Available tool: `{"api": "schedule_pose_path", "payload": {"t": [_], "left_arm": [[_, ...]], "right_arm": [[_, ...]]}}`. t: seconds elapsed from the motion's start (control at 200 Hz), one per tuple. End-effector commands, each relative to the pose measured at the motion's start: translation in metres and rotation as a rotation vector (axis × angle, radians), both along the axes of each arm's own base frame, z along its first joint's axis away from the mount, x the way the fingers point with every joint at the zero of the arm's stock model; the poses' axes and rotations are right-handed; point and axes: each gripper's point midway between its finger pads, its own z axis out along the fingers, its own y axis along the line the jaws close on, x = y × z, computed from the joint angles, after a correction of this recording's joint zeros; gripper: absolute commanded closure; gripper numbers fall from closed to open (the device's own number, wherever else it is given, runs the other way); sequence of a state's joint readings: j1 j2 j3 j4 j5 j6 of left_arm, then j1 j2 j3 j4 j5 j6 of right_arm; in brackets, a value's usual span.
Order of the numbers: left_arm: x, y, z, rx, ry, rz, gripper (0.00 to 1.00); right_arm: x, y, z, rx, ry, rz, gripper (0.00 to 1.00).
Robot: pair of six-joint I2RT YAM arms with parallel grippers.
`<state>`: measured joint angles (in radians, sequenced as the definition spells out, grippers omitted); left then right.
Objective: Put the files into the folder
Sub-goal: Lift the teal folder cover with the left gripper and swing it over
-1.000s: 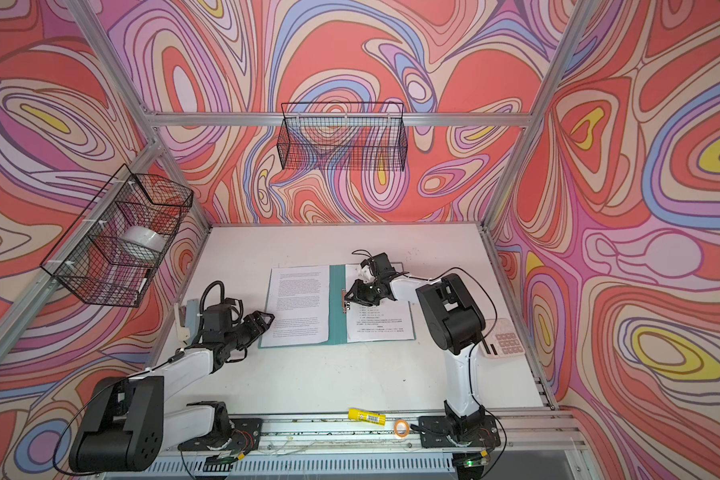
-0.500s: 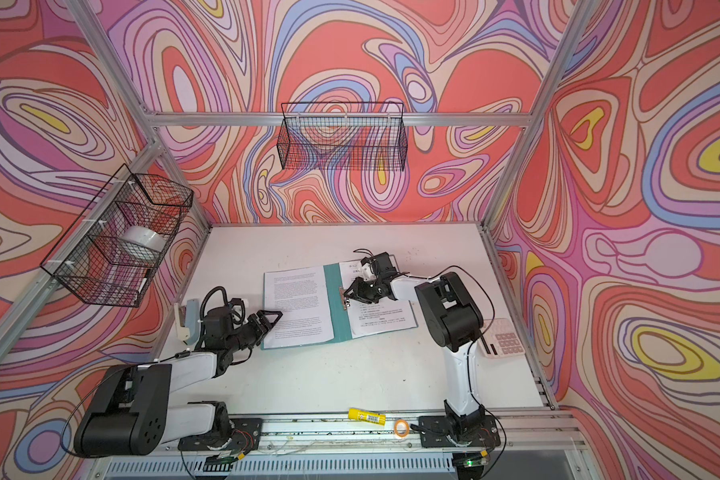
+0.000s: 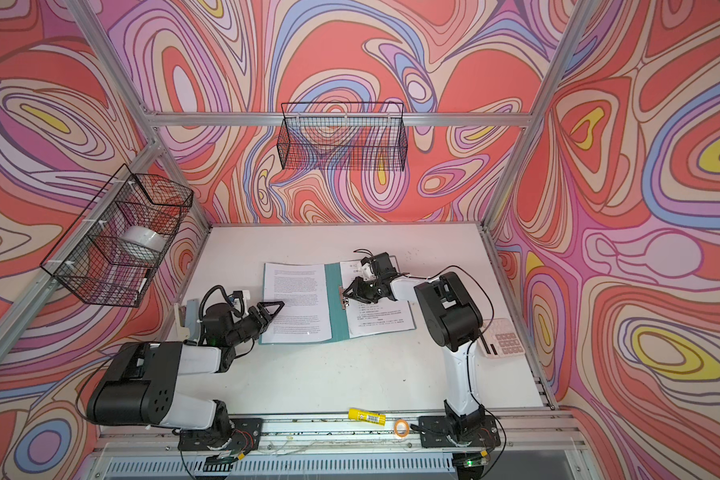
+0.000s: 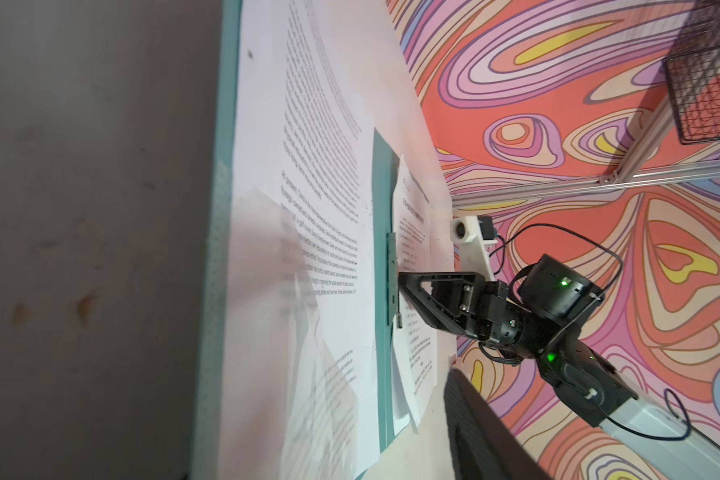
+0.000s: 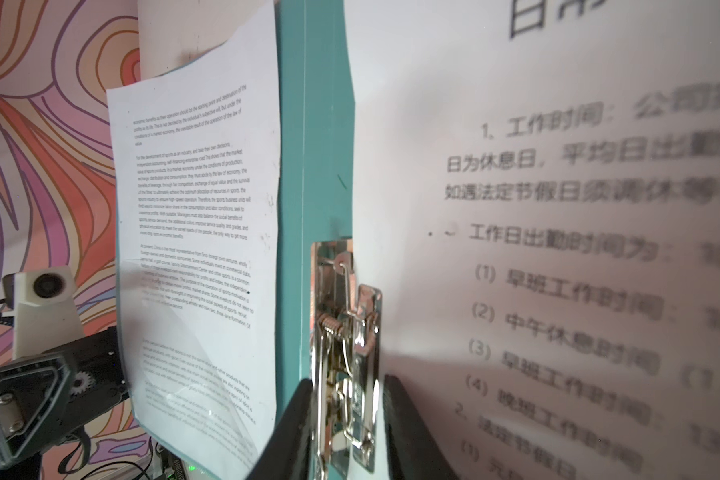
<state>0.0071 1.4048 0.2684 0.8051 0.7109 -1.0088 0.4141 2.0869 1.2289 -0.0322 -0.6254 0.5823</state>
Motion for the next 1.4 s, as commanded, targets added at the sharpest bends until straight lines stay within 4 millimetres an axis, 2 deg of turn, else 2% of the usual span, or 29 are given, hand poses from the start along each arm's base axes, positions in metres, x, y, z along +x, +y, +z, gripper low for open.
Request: {"api": "schedule_pose_path", "payload": {"t": [0.0, 0.125, 0.245, 0.381, 0.401, 0.506, 0.811, 1.087, 1.237, 1.398], "left_arm": [[0.009, -0.005, 0.038, 0.054, -0.075, -0.047, 0.45], [0.010, 0.002, 0.057, 0.171, -0.082, -0.035, 0.47], [0.011, -0.002, 0.078, 0.162, -0.138, -0.044, 0.41], [0.012, -0.024, 0.090, 0.105, -0.172, -0.109, 0.36], [0.018, -0.029, 0.106, 0.098, -0.211, -0.118, 0.36], [0.019, -0.053, 0.122, 0.075, -0.229, -0.175, 0.36], [0.003, -0.105, 0.152, 0.068, -0.242, -0.312, 0.31], [-0.009, -0.139, 0.158, 0.002, -0.254, -0.386, 0.20], [-0.019, -0.160, 0.169, -0.014, -0.284, -0.442, 0.15], [-0.017, -0.161, 0.168, -0.020, -0.280, -0.407, 0.00]], "right_arm": [[-0.040, -0.006, -0.038, -0.078, 0.182, 0.003, 0.69], [-0.035, -0.002, -0.030, -0.052, 0.170, -0.003, 0.69], [-0.032, 0.002, -0.025, -0.030, 0.162, -0.008, 0.69], [-0.030, 0.004, -0.021, -0.014, 0.154, -0.007, 0.68], [-0.029, 0.004, -0.020, -0.012, 0.151, -0.006, 0.68], [-0.028, 0.004, -0.020, -0.012, 0.146, -0.006, 0.68], [-0.026, 0.005, -0.017, -0.009, 0.129, -0.011, 0.68], [-0.026, 0.004, -0.018, -0.007, 0.114, -0.013, 0.69], [-0.022, 0.006, -0.018, -0.007, 0.106, -0.006, 0.68], [-0.020, 0.014, -0.012, -0.006, 0.088, 0.009, 0.68]]}}
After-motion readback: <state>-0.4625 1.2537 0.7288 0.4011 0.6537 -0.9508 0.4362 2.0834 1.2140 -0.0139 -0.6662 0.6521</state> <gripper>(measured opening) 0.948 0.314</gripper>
